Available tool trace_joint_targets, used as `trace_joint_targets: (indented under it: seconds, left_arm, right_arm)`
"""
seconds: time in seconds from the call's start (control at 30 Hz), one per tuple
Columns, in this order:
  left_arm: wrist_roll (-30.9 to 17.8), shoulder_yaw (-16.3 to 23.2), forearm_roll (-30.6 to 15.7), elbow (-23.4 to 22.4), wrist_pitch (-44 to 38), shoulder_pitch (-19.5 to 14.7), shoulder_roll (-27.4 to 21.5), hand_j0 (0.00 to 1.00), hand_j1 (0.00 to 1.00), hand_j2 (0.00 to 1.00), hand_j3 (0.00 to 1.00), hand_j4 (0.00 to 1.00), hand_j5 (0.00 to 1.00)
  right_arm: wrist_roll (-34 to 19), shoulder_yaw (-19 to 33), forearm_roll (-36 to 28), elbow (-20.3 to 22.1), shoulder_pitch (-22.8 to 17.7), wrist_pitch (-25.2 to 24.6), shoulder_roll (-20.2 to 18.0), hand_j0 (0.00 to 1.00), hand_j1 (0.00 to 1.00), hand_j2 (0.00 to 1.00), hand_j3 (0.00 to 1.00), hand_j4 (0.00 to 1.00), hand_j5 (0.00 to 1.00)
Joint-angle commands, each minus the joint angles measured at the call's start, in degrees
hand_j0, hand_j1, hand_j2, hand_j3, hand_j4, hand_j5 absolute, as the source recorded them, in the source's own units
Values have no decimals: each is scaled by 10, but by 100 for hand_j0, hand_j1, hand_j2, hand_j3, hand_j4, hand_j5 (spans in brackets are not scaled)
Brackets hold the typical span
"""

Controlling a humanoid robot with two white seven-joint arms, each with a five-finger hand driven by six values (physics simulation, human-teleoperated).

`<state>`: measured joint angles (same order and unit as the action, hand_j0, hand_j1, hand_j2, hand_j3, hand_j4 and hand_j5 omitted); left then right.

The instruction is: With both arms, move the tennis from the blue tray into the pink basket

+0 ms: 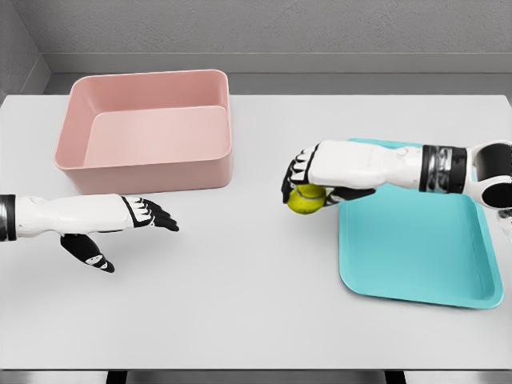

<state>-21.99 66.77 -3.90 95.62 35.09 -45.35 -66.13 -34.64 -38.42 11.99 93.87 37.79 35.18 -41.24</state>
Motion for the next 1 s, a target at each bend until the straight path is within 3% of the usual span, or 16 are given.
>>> trace_joint_targets:
  seconds: [0.0, 0.57, 0.6, 0.67, 0.97]
  left_arm:
    - [0, -1, -4, 1, -1, 0, 0, 100, 100, 100, 100, 100, 100]
    - [0, -1, -4, -1, -1, 0, -1, 100, 100, 100, 100, 100, 100]
    - [0, -1, -4, -1, -1, 0, -1, 100, 100, 100, 100, 100, 100]
    - [0, -1, -4, 1, -1, 0, 0, 100, 100, 100, 100, 100, 100]
    - [0, -12, -5, 4, -1, 0, 0, 100, 100, 100, 100, 100, 100]
  right_arm:
    - [-1, -6, -4, 0, 0, -2, 11, 59, 59, 59, 59, 59, 59]
    - [-4, -34, 3, -5, -2, -2, 63, 61, 61, 61, 61, 61, 61]
    - [-4, -34, 3, -5, -2, -2, 63, 65, 65, 65, 65, 65, 65]
    - [-4, -34, 3, -7, -2, -2, 63, 85, 85, 85, 85, 85, 85]
    - [-4, -34, 3, -13, -3, -2, 62, 85, 85, 85, 85, 85, 85]
